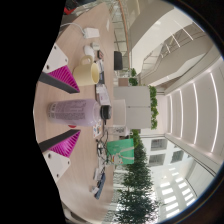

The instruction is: Pour water

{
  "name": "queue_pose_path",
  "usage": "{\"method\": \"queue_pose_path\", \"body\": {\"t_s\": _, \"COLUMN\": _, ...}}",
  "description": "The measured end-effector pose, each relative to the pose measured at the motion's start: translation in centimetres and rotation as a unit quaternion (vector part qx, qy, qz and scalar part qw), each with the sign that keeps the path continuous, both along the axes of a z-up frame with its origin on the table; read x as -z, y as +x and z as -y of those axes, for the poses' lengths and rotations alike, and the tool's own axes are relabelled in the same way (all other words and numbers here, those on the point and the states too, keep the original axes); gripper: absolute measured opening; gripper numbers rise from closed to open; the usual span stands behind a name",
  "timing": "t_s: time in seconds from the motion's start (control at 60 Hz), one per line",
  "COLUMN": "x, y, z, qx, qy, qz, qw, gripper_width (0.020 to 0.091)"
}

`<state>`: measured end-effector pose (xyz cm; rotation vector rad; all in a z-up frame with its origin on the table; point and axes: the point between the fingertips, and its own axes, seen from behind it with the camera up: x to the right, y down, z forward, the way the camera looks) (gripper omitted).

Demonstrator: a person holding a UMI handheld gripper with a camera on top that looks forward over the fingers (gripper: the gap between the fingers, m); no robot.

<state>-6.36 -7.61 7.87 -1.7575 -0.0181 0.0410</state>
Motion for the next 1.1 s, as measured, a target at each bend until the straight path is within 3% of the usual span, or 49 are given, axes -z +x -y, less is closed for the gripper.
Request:
{"method": "queue_pose_path", "body": {"t_s": 0.117, "x": 1.3, "y": 0.5, "z": -4.2, "qx": 0.008, "qy": 0.006, "qz": 0.012, "qw": 1.0, "gripper_width": 0.0793}}
{"method": "queue_pose_path", "body": {"t_s": 0.15, "x": 1.6, "y": 0.2, "z": -5.0, "qx": 0.004, "qy": 0.007, "qz": 0.014, "qw": 1.0, "gripper_width": 0.0705}}
{"method": "queue_pose_path", "body": {"t_s": 0.183, "x": 2.0, "y": -0.1, "z": -5.6, "qx": -0.001, "qy": 0.007, "qz": 0.017, "qw": 1.0, "gripper_width": 0.0548}}
{"method": "queue_pose_path", "body": {"t_s": 0.417, "x": 1.7, "y": -1.4, "z": -6.4, "qx": -0.019, "qy": 0.037, "qz": -0.009, "qw": 0.999, "gripper_width": 0.0511}}
{"method": "queue_pose_path", "body": {"t_s": 0.617, "x": 2.4, "y": -1.1, "z": -7.6, "qx": -0.012, "qy": -0.06, "qz": -0.051, "qw": 0.997, "gripper_width": 0.0399}}
{"method": "queue_pose_path", "body": {"t_s": 0.733, "x": -2.9, "y": 1.4, "z": -9.3, "qx": 0.011, "qy": -0.061, "qz": 0.021, "qw": 0.998, "gripper_width": 0.0399}}
{"method": "queue_pose_path", "body": {"t_s": 0.833, "x": -9.4, "y": 2.5, "z": -12.0, "qx": 0.009, "qy": -0.049, "qz": 0.158, "qw": 0.986, "gripper_width": 0.0398}}
{"method": "queue_pose_path", "body": {"t_s": 0.967, "x": -12.9, "y": -0.5, "z": -15.3, "qx": -0.022, "qy": -0.036, "qz": 0.468, "qw": 0.883, "gripper_width": 0.0397}}
{"method": "queue_pose_path", "body": {"t_s": 1.05, "x": -9.5, "y": -2.8, "z": -18.4, "qx": -0.078, "qy": -0.043, "qz": 0.647, "qw": 0.757, "gripper_width": 0.0396}}
{"method": "queue_pose_path", "body": {"t_s": 1.1, "x": -8.7, "y": -4.0, "z": -17.5, "qx": -0.09, "qy": -0.06, "qz": 0.735, "qw": 0.67, "gripper_width": 0.0395}}
